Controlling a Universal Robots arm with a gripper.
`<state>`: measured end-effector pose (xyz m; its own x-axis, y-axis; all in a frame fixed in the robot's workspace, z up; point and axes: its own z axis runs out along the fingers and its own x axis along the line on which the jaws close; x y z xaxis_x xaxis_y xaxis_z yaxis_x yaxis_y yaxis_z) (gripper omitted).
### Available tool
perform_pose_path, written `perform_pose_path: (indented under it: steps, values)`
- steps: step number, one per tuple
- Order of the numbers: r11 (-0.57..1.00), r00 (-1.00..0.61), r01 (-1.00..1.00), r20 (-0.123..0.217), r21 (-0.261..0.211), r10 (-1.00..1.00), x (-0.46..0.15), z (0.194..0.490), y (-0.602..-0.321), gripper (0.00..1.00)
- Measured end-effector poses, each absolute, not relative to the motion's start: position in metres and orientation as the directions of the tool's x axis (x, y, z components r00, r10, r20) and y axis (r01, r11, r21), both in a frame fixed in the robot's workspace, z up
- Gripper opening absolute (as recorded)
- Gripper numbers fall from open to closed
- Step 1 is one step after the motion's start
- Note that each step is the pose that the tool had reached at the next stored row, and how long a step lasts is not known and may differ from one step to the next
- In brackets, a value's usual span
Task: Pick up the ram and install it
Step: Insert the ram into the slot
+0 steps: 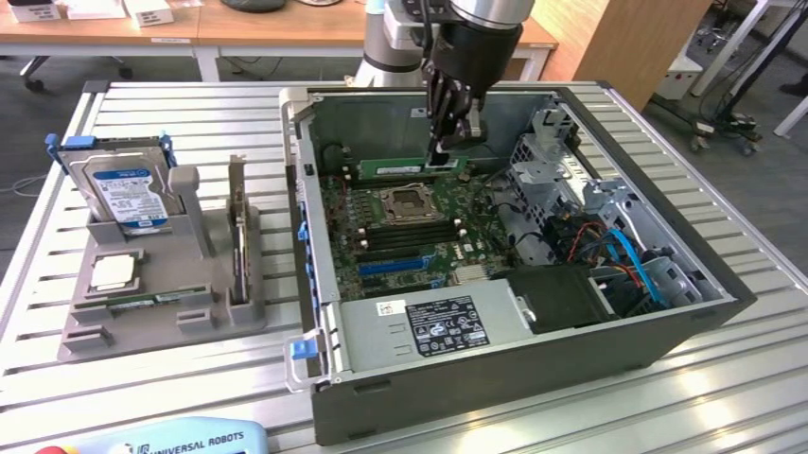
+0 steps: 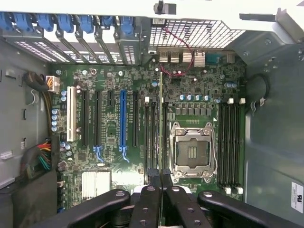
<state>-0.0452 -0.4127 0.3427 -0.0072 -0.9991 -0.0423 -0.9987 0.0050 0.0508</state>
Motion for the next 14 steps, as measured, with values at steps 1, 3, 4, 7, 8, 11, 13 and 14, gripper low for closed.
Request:
perform_pose_path:
  steps: [1, 3, 4, 7, 8, 11, 13, 14]
  values:
    - [0.005, -0.007, -0.999, -0.042, 0.051, -0.999, -0.0452, 0.3425, -0.4127, 0.11]
    - [0.005, -0.007, -0.999, -0.042, 0.05, -0.999, -0.0451, 0.3421, -0.4127, 0.11]
    - [0.005, -0.007, -0.999, -0.042, 0.048, -0.999, -0.0452, 0.3418, -0.4127, 0.11]
    - [0.005, -0.007, -0.999, -0.042, 0.047, -0.999, -0.0444, 0.3411, -0.4127, 0.11]
    - [0.005, -0.007, -0.999, -0.042, 0.046, -0.999, -0.0438, 0.3409, -0.4127, 0.11]
    - [0.005, -0.007, -0.999, -0.042, 0.046, -0.999, -0.0415, 0.3404, -0.4127, 0.11]
    - [0.005, -0.007, -0.999, -0.042, 0.046, -0.999, -0.04, 0.3401, -0.4127, 0.11]
    - [0.005, -0.007, -0.999, -0.042, 0.046, -0.999, -0.0389, 0.34, -0.4127, 0.11]
